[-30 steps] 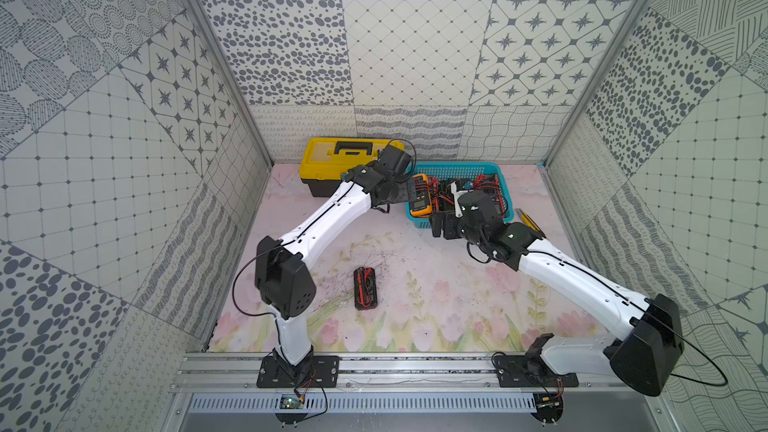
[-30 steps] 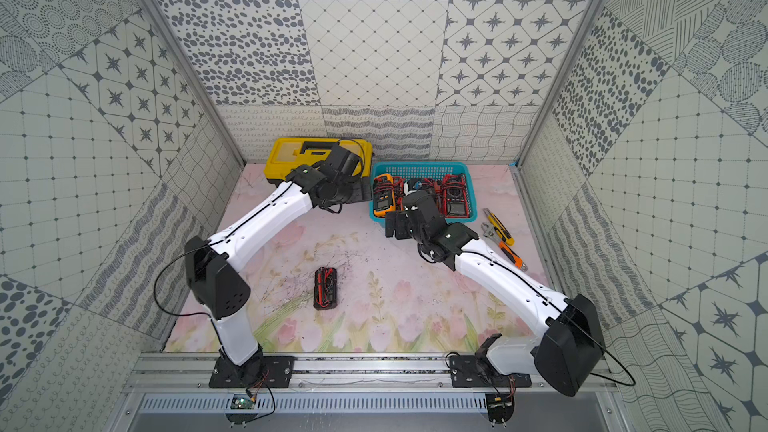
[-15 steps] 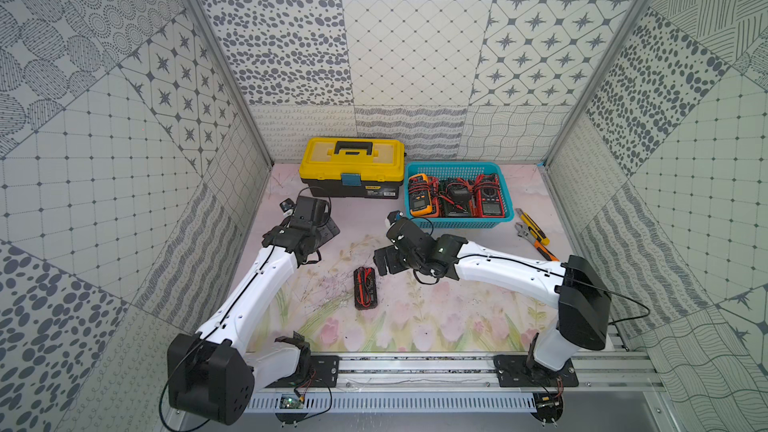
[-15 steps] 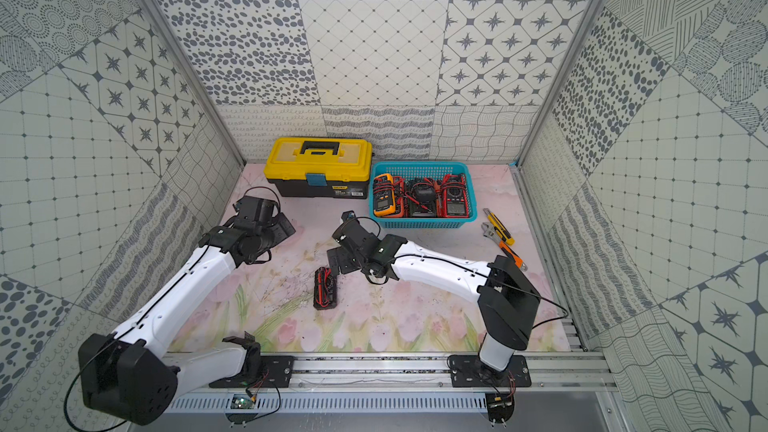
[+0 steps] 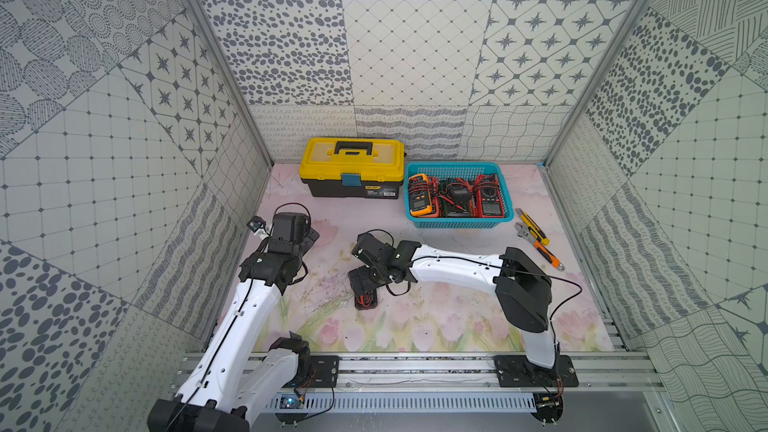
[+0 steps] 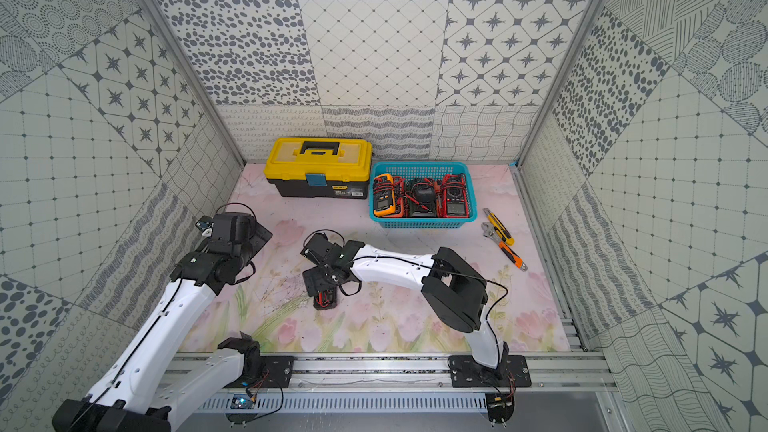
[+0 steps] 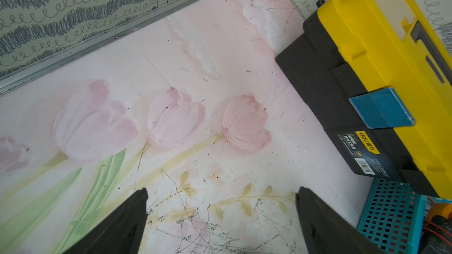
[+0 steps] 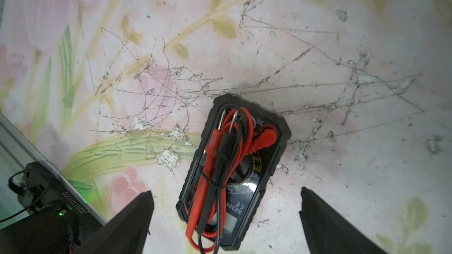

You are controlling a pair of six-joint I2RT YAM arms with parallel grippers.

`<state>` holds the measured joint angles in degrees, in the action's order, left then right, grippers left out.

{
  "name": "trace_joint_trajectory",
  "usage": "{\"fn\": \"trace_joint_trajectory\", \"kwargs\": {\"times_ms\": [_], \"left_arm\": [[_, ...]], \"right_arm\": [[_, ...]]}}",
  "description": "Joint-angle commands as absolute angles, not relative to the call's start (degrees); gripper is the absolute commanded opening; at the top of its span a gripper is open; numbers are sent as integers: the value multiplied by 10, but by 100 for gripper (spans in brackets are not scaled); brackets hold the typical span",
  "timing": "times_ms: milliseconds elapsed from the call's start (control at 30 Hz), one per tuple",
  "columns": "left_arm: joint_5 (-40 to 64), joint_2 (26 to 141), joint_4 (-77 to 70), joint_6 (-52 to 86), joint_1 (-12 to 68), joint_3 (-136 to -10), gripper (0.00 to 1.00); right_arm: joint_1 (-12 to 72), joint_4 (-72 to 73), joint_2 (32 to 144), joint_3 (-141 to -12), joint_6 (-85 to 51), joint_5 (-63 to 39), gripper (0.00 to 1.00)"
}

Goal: Put the multimeter into the basket
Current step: Pick up the multimeter from the center of the board.

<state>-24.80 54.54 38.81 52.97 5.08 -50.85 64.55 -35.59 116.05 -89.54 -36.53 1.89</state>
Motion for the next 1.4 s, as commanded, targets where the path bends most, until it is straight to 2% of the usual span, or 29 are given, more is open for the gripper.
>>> {"fn": "trace_joint_trajectory", "kwargs": {"times_ms": [0,600,800,1133,1300,1367], "left_arm": [[-260,542,372,549,48,-503,99],[-229,574,333,550,48,-501,99],[-233,575,330,550,47,-497,99],[-237,579,328,548,48,-497,99],[-236,584,327,548,48,-497,99],[-236,585,326,547,47,-497,99]], "right_arm": [[649,-381,1188,-926,-372,16,98],[658,-544,1321,-1078,-343,69,98],[657,-568,1323,-1063,-340,96,96],[626,-552,1268,-975,-350,99,62],[608,-523,1236,-933,-346,87,35],[606,-514,1225,-924,-338,85,28]]}}
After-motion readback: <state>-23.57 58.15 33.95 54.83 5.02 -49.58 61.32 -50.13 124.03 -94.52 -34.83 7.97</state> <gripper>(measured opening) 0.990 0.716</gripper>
